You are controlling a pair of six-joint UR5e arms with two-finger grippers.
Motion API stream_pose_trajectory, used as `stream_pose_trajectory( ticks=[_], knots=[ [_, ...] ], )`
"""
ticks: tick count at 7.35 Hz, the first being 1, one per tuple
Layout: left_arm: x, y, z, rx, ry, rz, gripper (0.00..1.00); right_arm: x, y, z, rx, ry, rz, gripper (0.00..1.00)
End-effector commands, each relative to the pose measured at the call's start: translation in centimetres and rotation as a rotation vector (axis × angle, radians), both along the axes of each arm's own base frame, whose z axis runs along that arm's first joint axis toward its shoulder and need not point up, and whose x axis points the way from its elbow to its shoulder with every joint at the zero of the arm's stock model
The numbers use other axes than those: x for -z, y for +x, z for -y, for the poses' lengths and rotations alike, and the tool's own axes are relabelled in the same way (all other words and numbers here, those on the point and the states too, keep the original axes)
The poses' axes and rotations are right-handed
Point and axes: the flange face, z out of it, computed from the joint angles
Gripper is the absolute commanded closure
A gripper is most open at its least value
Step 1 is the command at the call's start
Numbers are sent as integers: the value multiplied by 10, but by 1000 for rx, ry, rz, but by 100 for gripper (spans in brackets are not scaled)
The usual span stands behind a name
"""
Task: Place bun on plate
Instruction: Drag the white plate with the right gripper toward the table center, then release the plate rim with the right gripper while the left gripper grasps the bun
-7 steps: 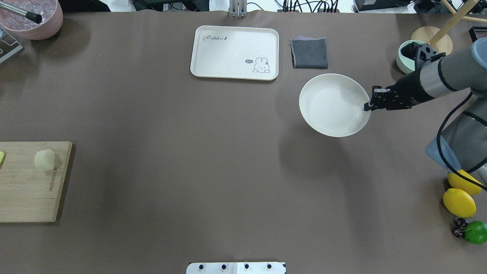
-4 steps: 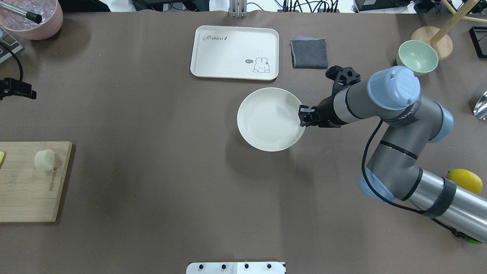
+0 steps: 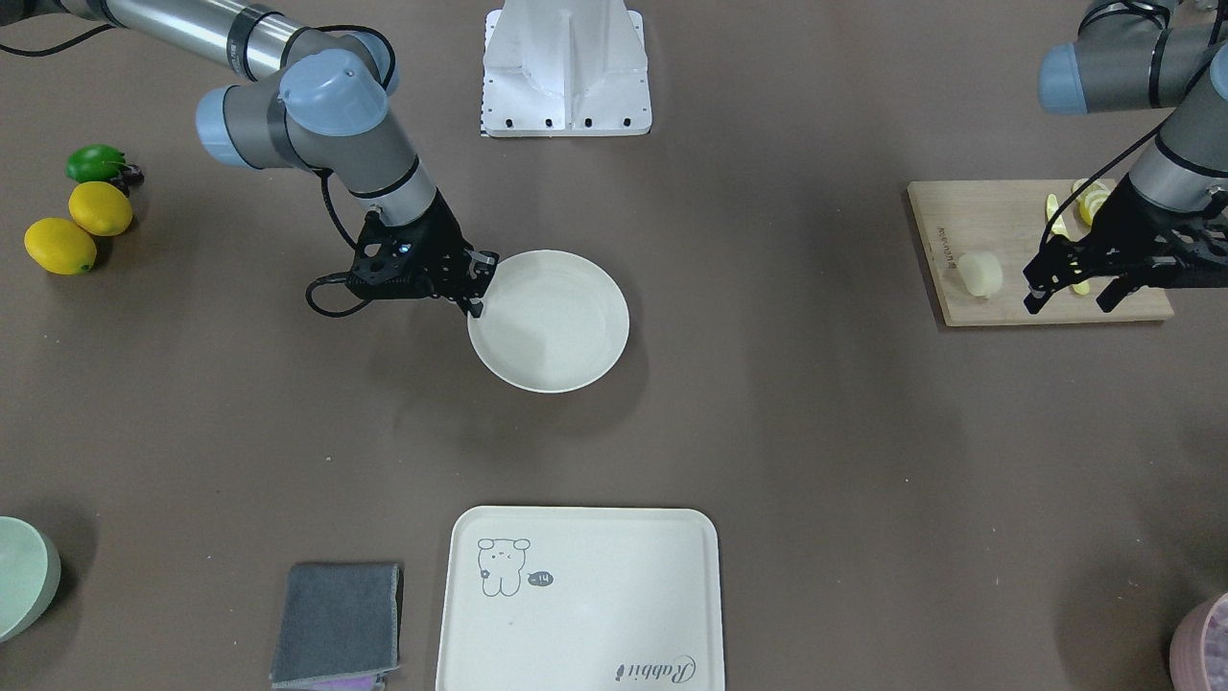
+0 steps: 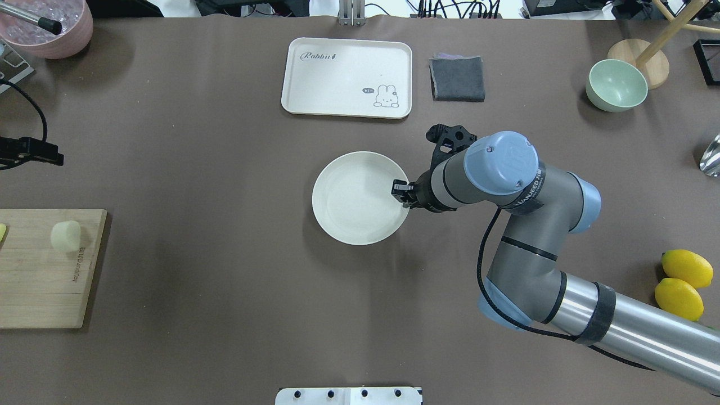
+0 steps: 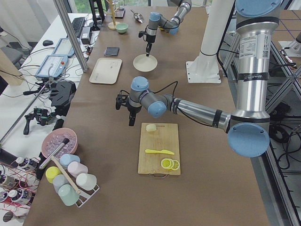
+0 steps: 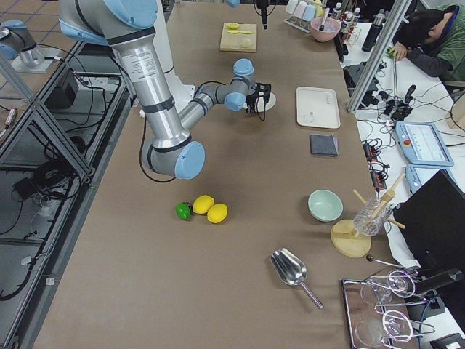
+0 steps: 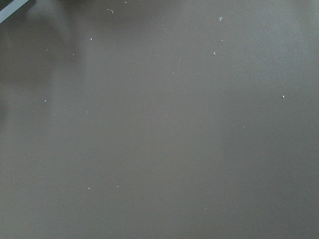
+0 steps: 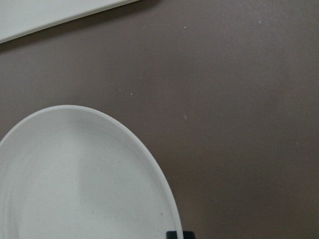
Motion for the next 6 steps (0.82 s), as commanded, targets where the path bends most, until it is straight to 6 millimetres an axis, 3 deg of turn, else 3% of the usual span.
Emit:
stream_pose_trajectory(
  ticks=[1, 3, 6],
  knots=[
    [-12, 19, -22, 20, -12, -18, 2, 1, -16, 0, -3, 3, -11, 100],
    [-15, 47, -35, 24, -13, 3, 2, 2, -16, 0, -3, 5, -7, 100],
    [-50, 40, -74, -13, -26, 22, 2, 3, -19, -3, 3, 8, -1, 100]
  ],
)
